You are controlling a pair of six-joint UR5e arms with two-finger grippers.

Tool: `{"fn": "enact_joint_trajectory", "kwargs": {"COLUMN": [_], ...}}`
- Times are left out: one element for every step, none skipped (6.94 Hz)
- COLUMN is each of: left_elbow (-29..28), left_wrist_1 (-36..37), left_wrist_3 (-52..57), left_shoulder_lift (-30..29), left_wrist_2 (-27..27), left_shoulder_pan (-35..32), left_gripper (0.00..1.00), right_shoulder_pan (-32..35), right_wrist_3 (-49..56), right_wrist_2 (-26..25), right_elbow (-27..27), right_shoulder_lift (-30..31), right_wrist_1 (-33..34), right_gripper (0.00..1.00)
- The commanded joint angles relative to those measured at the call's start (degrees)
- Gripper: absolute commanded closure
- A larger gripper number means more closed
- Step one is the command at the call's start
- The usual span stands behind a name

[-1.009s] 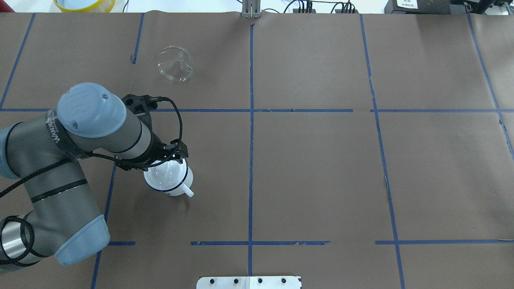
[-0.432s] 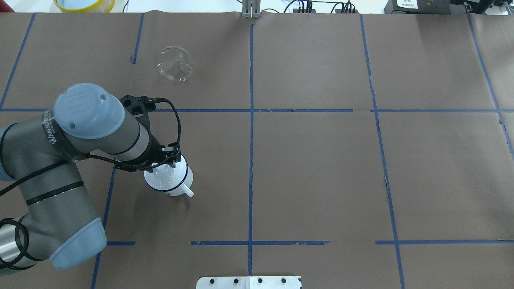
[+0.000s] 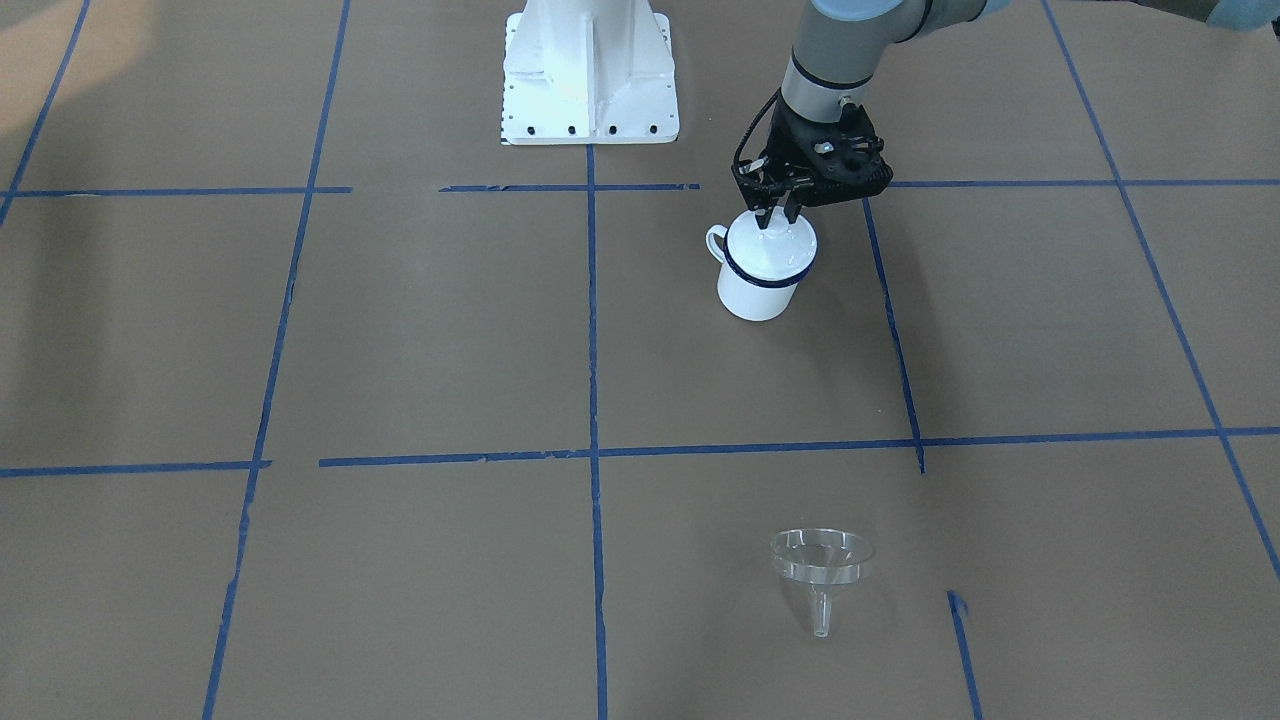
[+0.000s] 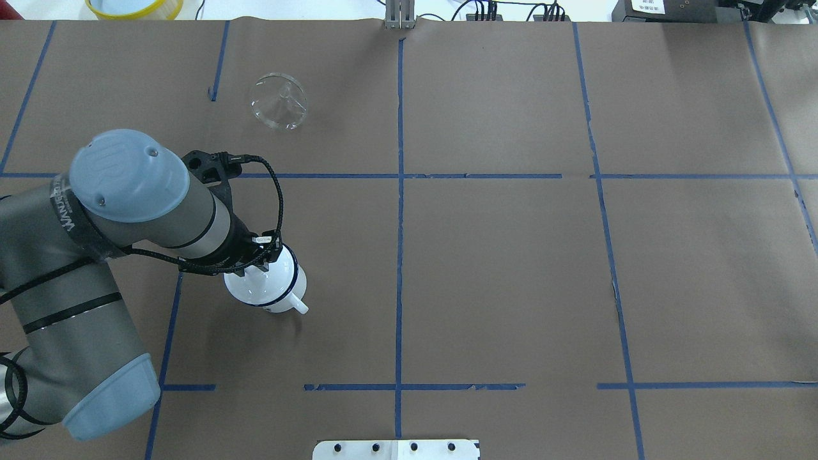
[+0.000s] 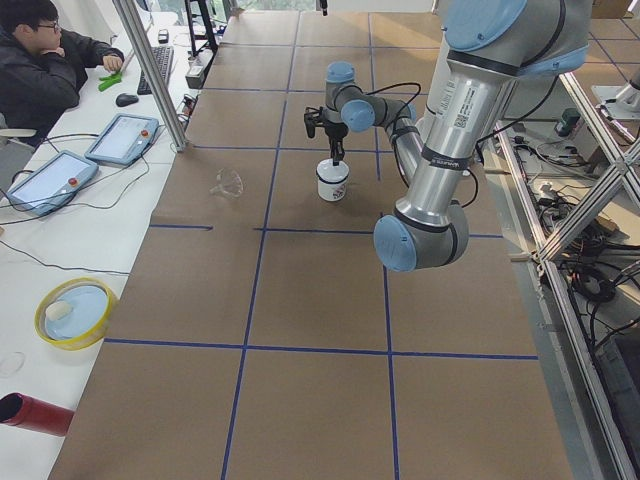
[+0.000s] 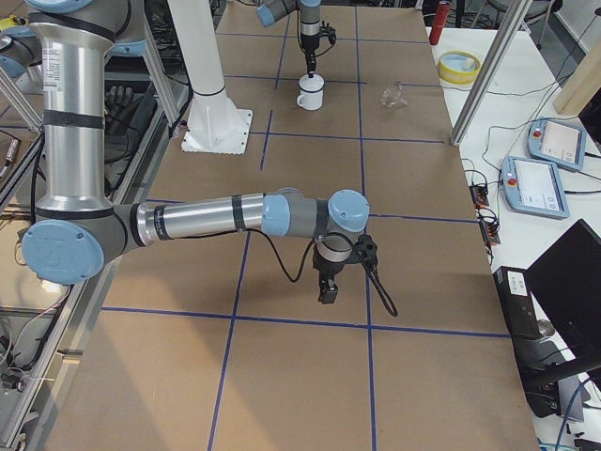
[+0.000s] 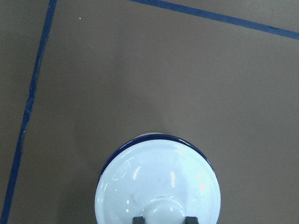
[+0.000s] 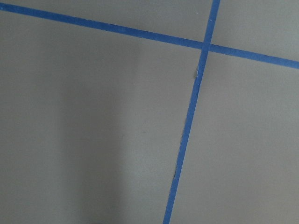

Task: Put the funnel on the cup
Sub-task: 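Grasp the white lid's knob with the left gripper and lift it, then set the white lid on the table beside the mug, release it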

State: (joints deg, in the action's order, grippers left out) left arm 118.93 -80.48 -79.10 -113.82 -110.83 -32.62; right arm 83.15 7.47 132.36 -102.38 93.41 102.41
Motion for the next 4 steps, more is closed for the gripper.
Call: {"fn": "enact_joint_trajectory", "kwargs": {"left_elbow": [1.38,3.48,7.59,11.28], "left_wrist_1": [0.24,0.24,0.24,-0.20], "left_wrist_3": [0.69,1.14,5.75,9.11], "left_shoulder_lift": [0.00,0.78,4.44,10.31], "left_wrist_2": [-0.09,-0.09,-0.09,-0.09], "left_shoulder_pan": [-0.86,-1.39,-1.92,-2.01], "left_gripper": [1.00,1.00,1.00,1.00], "right_shoulder_pan": [0.00,0.00,0.00,0.00], "right_wrist_3": [0.00,0.00,0.00,0.00], "right_wrist_2": [0.00,0.00,0.00,0.00], "right_elbow": [0.07,-0.01,-0.01,0.07], "right_shoulder_lift": [0.02,-0.07,0.02,0.02], "right_wrist_1": [-0.02,-0.02,-0.02,-0.02], "right_gripper": [0.00,0.00,0.00,0.00]}}
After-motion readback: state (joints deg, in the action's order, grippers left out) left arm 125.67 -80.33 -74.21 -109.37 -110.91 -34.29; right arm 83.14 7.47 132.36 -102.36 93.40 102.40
